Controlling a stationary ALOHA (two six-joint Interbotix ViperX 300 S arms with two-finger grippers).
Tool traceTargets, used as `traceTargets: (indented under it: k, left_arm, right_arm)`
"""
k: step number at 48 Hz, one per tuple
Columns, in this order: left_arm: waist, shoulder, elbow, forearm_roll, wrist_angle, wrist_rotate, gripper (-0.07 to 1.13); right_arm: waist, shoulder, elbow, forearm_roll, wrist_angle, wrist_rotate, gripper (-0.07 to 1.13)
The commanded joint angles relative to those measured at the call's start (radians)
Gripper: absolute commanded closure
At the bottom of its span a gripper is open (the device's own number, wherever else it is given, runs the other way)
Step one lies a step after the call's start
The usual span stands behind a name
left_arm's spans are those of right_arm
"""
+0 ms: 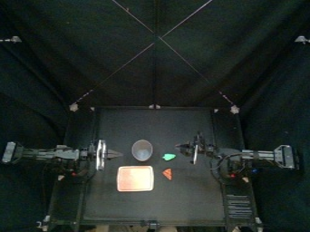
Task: Pick the pie then place it in the grey bowl
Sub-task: Pick the pie
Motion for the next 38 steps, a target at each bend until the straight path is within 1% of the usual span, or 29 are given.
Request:
traceTargets:
  k: [1,5,12,16,18,21,27,30,31,33,34,38]
  left_arm:
    - [0.012,0.011,-0.012,0.000,-0.012,0.002,1.04]
    - [0.021,0.020,-0.008,0.002,-0.021,0.002,1.04]
    - [0.028,0.048,-0.005,0.000,-0.044,0.002,1.04]
    - [0.029,0.066,-0.005,0.000,-0.054,0.002,1.04]
    - [0.029,0.072,-0.006,0.002,-0.055,0.002,1.04]
    - [0.029,0.078,-0.006,0.002,-0.055,0.002,1.04]
    - [0.032,0.081,-0.008,0.002,-0.055,0.002,1.04]
    - [0.032,0.081,-0.008,0.000,-0.055,0.002,1.04]
    - [0.034,0.081,-0.008,0.002,-0.055,0.002,1.04]
    - [0.032,0.081,-0.008,0.000,-0.055,0.002,1.04]
    - [0.032,0.081,-0.006,0.000,-0.055,0.002,1.04]
    - [0.032,0.083,0.000,0.000,-0.055,0.002,1.04]
  right_arm:
    - [0.005,0.012,-0.017,0.058,-0.005,0.012,-0.03]
    - [0.012,0.038,-0.025,0.120,-0.005,0.044,-0.01]
    - [0.110,0.109,-0.034,0.173,0.014,0.114,-0.01]
    - [0.172,0.152,-0.040,0.192,0.074,0.156,-0.01]
    - [0.192,0.170,-0.046,0.204,0.135,0.183,-0.01]
    - [0.212,0.201,-0.061,0.229,0.290,0.230,-0.01]
    - [0.212,0.252,-0.095,0.261,0.638,0.328,-0.01]
    - [0.207,0.278,-0.117,0.256,0.792,0.396,-0.01]
    - [0.193,0.288,-0.127,0.244,0.851,0.431,-0.01]
    - [0.184,0.301,-0.138,0.224,0.897,0.468,-0.01]
    - [0.175,0.308,-0.150,0.196,0.928,0.505,-0.01]
    - [0.176,0.321,-0.183,0.091,0.946,0.617,-0.01]
